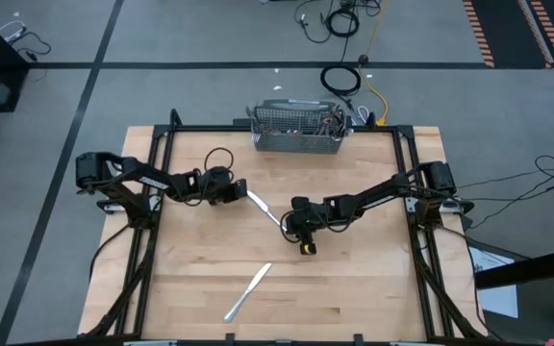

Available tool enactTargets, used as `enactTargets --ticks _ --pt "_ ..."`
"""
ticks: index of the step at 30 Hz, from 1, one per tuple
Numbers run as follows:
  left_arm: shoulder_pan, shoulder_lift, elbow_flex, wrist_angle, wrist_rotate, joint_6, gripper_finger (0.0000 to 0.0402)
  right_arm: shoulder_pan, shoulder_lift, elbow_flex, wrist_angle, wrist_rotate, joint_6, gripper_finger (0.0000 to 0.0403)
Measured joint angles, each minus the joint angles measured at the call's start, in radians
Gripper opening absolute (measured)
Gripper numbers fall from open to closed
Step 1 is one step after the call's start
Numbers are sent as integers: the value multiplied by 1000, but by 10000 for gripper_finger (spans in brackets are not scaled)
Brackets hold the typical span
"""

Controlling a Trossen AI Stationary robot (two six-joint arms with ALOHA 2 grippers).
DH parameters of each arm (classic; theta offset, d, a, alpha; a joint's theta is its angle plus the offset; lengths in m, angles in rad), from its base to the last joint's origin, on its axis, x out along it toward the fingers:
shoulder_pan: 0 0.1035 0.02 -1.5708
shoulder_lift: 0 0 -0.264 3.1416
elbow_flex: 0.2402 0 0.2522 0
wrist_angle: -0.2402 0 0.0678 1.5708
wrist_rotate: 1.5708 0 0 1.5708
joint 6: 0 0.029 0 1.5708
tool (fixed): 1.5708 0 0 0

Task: Sort silverware
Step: Put the silver table knife into the silverware organizer

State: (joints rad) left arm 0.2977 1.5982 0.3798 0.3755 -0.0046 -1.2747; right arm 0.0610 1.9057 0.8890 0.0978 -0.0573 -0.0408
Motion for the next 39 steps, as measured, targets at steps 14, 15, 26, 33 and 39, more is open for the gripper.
enactTargets --ticks 14,15,26,33,39 --pt "44 4 6 -17 -118 77 28 0 0 0 -5 0 2 0" --pt "56 3 6 -18 -86 101 39 0 0 0 -8 -1 2 0" --pt "106 0 3 13 147 248 157 0 -1 1 -18 -1 -25 0" --pt "105 8 3 32 291 355 164 0 -1 1 -18 -1 -35 0" --pt "103 10 2 47 264 351 164 0 -1 1 -18 -1 -38 0"
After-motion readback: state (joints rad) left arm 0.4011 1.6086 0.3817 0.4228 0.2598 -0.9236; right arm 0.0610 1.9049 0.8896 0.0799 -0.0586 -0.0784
